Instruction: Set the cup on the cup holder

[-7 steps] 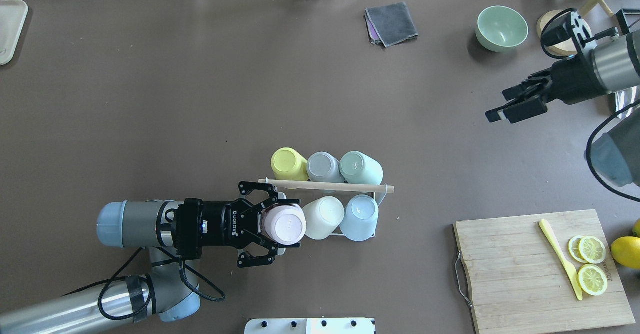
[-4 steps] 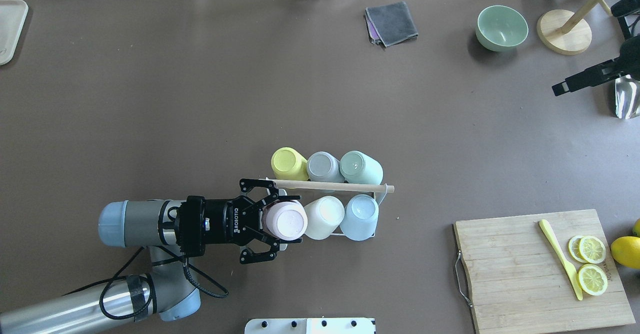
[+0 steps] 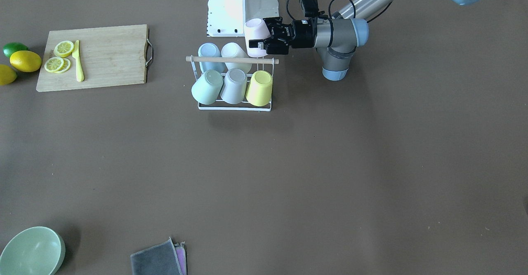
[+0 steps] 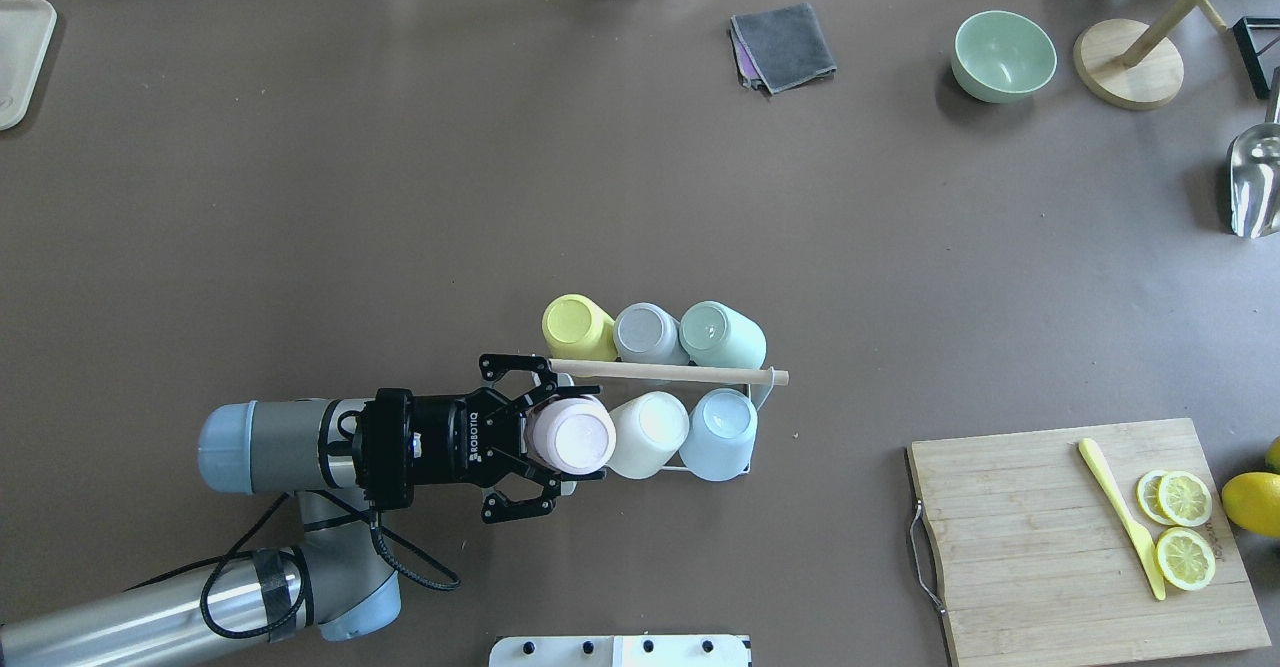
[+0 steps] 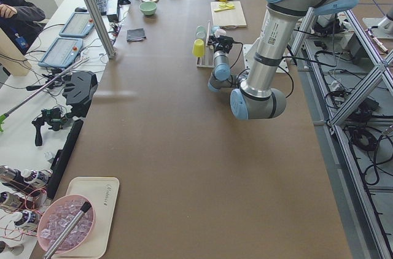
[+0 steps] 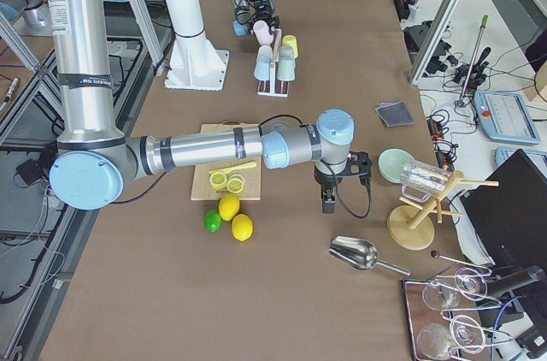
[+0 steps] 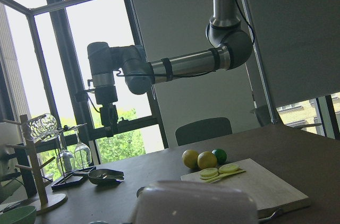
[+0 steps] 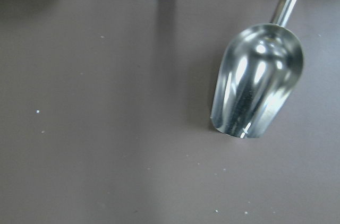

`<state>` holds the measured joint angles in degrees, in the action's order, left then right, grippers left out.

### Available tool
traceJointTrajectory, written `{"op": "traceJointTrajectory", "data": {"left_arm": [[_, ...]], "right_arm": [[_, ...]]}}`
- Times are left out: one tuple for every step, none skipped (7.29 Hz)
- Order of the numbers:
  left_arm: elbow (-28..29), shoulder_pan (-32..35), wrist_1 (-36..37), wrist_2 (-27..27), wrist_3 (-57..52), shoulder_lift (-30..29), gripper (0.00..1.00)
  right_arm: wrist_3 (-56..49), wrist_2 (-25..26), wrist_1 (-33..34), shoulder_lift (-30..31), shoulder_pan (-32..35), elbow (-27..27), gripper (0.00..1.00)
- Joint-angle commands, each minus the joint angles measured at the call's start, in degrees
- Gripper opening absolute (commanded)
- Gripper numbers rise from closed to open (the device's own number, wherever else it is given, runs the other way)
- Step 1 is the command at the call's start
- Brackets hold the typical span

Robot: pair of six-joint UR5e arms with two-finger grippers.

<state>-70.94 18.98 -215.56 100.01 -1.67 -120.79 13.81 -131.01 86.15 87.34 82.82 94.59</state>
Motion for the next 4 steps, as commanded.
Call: {"op": "traceJointTrajectory", "data": {"left_arm": [[0.0,0.1,0.2,-0.2,0.0,0.0,0.59],[0.0,0.1,0.3,-0.2,0.1,0.0,0.97],[0.0,0.3,0.3,-0.2,0.1,0.0,0.98],[0.0,0.3,0.4,-0.3,0.1,0.0,0.98]], "right_arm": [[-5.5,0.3,1.8,0.6,4.4,-3.9,1.00],[-5.6,0.5,5.0,-0.1,5.1,-3.1,1.00],[-5.7,0.7,7.6,-1.1,5.0,-2.8,1.00],[-5.6,1.5,7.9,-1.2,4.9,-2.8,1.00]]}}
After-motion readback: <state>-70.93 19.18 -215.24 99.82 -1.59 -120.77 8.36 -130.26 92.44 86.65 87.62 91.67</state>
